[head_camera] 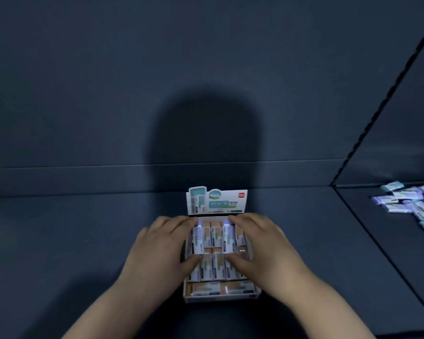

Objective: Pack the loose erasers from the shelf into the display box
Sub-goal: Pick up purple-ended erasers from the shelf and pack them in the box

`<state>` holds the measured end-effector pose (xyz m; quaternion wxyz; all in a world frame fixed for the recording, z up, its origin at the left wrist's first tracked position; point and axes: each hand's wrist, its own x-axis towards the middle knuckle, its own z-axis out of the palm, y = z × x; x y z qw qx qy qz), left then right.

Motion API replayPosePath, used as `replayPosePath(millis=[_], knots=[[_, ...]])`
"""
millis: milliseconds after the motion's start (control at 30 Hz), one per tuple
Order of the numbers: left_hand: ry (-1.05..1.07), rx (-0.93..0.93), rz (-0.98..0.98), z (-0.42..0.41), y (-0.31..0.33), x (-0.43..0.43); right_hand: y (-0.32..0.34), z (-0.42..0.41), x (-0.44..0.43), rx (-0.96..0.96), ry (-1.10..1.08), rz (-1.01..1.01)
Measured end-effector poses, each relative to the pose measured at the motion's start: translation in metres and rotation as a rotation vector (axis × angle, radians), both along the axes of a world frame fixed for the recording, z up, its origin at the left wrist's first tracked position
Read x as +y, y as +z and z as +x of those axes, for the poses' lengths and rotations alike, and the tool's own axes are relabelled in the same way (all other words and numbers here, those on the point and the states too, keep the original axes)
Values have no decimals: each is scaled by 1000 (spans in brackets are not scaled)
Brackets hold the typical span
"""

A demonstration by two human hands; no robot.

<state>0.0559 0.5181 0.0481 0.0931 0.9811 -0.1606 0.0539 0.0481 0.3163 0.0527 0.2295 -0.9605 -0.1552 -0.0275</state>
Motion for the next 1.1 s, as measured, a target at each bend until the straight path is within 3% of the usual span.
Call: replayPosePath(millis=[233, 433, 833, 1100], knots=[[-113, 58, 46, 19, -3, -5, -10, 24, 34, 22, -3, -57], [-114, 94, -35, 26, -19, -9, -23, 33, 37, 77, 24, -83], [87, 160, -38, 20, -20, -17, -26, 40, 35, 74, 17, -150], [105, 135, 25, 18, -27, -20, -33, 37, 38, 36, 12, -65]])
